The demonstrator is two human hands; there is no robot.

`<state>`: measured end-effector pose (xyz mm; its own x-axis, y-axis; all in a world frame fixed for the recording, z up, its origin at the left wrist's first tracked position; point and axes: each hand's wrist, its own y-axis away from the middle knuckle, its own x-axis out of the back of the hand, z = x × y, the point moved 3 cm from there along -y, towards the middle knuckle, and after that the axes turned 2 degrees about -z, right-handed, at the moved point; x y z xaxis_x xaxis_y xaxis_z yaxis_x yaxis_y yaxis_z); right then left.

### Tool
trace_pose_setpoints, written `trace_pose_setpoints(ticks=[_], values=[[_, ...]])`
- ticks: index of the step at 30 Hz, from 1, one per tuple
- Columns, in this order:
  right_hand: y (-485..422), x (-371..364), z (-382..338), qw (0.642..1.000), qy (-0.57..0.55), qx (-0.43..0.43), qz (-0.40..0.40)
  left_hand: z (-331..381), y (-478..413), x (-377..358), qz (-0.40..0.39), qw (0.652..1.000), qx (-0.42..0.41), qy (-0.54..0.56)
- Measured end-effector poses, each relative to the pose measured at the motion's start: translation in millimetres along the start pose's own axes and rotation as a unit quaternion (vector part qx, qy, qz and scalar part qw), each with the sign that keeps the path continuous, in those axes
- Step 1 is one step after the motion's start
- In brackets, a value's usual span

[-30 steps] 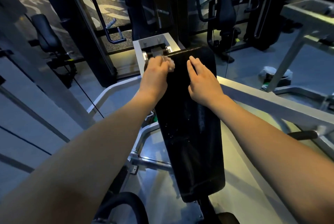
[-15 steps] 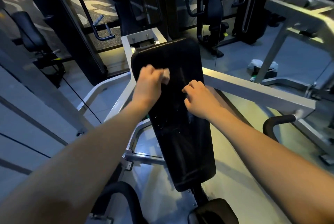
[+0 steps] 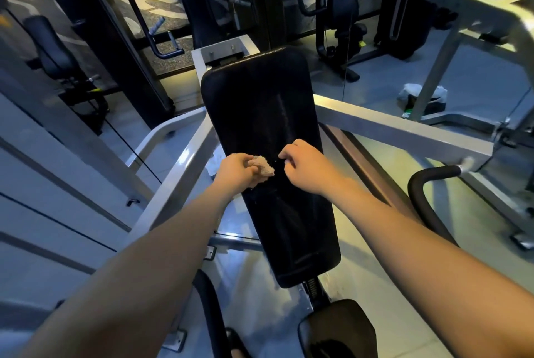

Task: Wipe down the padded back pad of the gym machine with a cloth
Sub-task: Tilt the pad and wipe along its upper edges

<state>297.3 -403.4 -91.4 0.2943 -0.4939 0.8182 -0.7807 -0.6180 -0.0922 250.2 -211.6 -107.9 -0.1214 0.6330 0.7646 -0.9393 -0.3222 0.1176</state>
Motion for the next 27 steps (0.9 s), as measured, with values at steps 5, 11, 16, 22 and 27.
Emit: trace_pose_setpoints(ticks=[5,11,16,22,27], values=[[4,-10,-23,0.993,-0.112,0.02,0.027,2,47,9,-0.013,0.965,0.043,0.257],[0,-17,-59,0.986,-0.162,0.032,0.033,3,67,48,-0.036,0.909,-0.012,0.415],[-11,-24,-91,0.967,-0.252,-0.031,0.035,-19,56,81,-0.027,0.912,-0.045,0.406],[-26,-50,-130,0.868,-0.488,-0.08,0.038,-34,32,122,-0.031,0.929,-0.126,0.348],[-22,-62,-154,0.721,-0.688,-0.069,0.052,-38,11,141,-0.044,0.927,-0.197,0.316]])
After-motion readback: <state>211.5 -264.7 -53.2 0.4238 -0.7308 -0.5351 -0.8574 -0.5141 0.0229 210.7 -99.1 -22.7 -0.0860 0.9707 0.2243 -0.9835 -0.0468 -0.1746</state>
